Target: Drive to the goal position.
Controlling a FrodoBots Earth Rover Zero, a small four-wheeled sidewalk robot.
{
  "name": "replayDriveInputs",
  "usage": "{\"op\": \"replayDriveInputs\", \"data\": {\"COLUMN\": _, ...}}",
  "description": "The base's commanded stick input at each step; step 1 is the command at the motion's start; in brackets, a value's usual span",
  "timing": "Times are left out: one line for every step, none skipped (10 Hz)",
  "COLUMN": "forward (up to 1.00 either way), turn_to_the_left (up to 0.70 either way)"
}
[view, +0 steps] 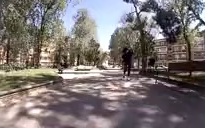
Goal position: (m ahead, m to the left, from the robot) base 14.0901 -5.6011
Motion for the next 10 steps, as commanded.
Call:
{"op": "replayDriveInputs", "data": {"forward": 0.7, "turn_to_the_left": 0.01}}
{"op": "replayDriveInputs", "data": {"forward": 0.7, "turn_to_the_left": 0.01}}
{"op": "replayDriveInputs", "data": {"forward": 0.7, "turn_to_the_left": 0.01}}
{"op": "replayDriveInputs", "data": {"forward": 0.7, "turn_to_the_left": 0.01}}
{"op": "replayDriveInputs", "data": {"forward": 0.7, "turn_to_the_left": 0.01}}
{"op": "replayDriveInputs", "data": {"forward": 0.7, "turn_to_the_left": 0.0}}
{"op": "replayDriveInputs", "data": {"forward": 0.7, "turn_to_the_left": -0.04}}
{"op": "replayDriveInputs", "data": {"forward": 0.7, "turn_to_the_left": -0.07}}
{"op": "replayDriveInputs", "data": {"forward": 0.7, "turn_to_the_left": -0.12}}
{"op": "replayDriveInputs", "data": {"forward": 0.7, "turn_to_the_left": -0.16}}
